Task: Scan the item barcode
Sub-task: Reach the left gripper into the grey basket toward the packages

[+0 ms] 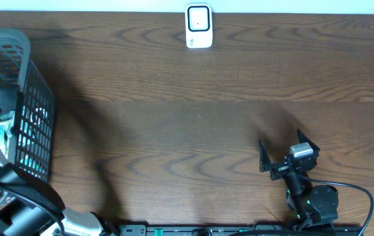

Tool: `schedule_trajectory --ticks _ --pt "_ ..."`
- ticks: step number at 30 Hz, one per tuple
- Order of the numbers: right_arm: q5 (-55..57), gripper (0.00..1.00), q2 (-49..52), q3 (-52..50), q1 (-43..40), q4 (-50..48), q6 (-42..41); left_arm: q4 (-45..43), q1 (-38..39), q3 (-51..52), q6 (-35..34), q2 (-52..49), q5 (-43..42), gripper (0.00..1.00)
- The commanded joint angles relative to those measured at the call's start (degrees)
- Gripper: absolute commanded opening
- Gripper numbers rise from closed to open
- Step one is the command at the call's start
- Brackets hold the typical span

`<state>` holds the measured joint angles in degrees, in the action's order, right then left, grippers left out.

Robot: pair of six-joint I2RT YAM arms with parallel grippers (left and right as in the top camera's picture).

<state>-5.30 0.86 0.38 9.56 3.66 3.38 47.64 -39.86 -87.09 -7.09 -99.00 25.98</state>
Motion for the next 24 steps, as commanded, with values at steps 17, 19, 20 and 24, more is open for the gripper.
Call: schedule_trajectory --ticks 17,19,20,24 --pt "0.3 0.99 -0.2 -0.1 0.4 0.2 -0.5 -11.1 0.1 3.5 5.0 -9.0 -17.4 0.98" --pt "0.3 0.99 -0.2 -0.1 0.4 0.2 -0.5 -10.7 0.1 3.5 4.8 -11.7 -16.9 0.98" --pt "0.3 0.99 -0.2 -0.1 0.4 0.2 -0.5 -10.4 0.1 3.5 2.6 -13.4 -13.7 0.98" --pt "0.3 0.99 -0.2 -0.1 0.4 0.2 -0.5 -9.8 0.0 3.5 -2.2 -16.5 -6.3 0.98"
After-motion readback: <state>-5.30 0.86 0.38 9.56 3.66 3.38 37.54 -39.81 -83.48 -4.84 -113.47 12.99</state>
